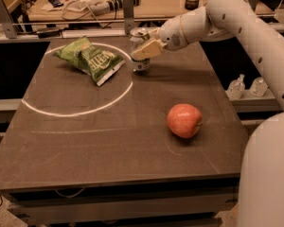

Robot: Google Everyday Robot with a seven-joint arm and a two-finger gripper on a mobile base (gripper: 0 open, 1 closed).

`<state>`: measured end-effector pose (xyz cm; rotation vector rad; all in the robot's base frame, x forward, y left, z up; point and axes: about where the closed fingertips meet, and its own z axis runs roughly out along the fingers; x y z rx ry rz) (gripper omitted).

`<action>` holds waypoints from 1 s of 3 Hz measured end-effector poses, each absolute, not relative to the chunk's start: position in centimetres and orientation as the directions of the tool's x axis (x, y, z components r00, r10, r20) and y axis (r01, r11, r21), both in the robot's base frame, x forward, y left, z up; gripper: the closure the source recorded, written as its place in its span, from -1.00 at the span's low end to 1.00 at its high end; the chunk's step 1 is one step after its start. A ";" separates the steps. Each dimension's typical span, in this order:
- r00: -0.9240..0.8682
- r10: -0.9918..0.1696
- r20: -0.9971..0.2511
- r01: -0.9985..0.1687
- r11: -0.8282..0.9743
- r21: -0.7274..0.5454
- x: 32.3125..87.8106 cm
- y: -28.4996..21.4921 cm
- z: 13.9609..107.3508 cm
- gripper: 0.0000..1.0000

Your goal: Move 7up can near green jalapeno chip bag

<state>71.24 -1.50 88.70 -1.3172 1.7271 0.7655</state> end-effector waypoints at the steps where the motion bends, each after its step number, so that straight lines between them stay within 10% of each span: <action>1: -0.110 -0.460 -0.881 -0.972 0.235 -0.002 71.4 0.3 88.5 1.00; 3: -0.097 -0.440 -0.893 -0.984 0.180 0.019 71.4 2.2 87.3 1.00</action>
Offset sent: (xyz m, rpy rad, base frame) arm -0.0021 0.0426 -0.0037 0.0490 0.0085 0.1321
